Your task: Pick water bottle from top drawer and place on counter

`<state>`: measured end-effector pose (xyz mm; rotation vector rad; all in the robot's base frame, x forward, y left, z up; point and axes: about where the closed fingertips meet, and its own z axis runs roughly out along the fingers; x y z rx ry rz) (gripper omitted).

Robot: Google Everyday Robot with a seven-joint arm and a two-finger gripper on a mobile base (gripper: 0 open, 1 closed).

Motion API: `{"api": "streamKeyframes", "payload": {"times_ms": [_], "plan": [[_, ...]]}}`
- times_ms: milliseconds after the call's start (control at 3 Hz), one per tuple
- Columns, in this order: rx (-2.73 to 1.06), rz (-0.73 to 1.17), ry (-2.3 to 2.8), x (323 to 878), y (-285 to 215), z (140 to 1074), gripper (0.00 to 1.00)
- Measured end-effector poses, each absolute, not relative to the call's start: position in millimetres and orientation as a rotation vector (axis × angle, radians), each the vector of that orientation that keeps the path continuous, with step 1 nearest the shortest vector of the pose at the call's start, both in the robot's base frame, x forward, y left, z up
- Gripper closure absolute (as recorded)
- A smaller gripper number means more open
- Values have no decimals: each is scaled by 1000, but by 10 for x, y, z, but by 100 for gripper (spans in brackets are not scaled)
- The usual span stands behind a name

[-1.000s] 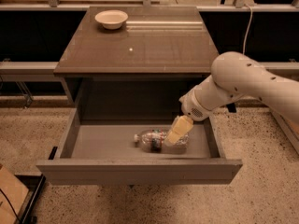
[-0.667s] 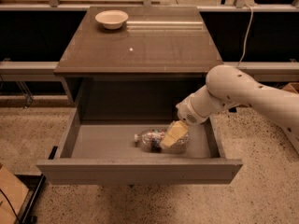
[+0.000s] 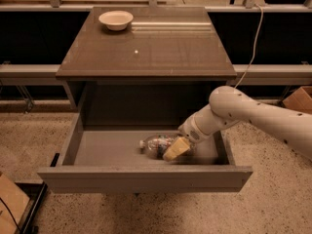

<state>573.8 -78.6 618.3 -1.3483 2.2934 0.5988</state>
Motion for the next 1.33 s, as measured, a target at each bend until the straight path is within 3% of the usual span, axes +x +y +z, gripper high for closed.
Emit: {"api": "streamKeyframes", "payload": {"times_ms": [1000,1333], "plan": [[-1300,585,2288,5488,-848,6481,89],[-1355,582,2215,5444,-904,6943,100]]}}
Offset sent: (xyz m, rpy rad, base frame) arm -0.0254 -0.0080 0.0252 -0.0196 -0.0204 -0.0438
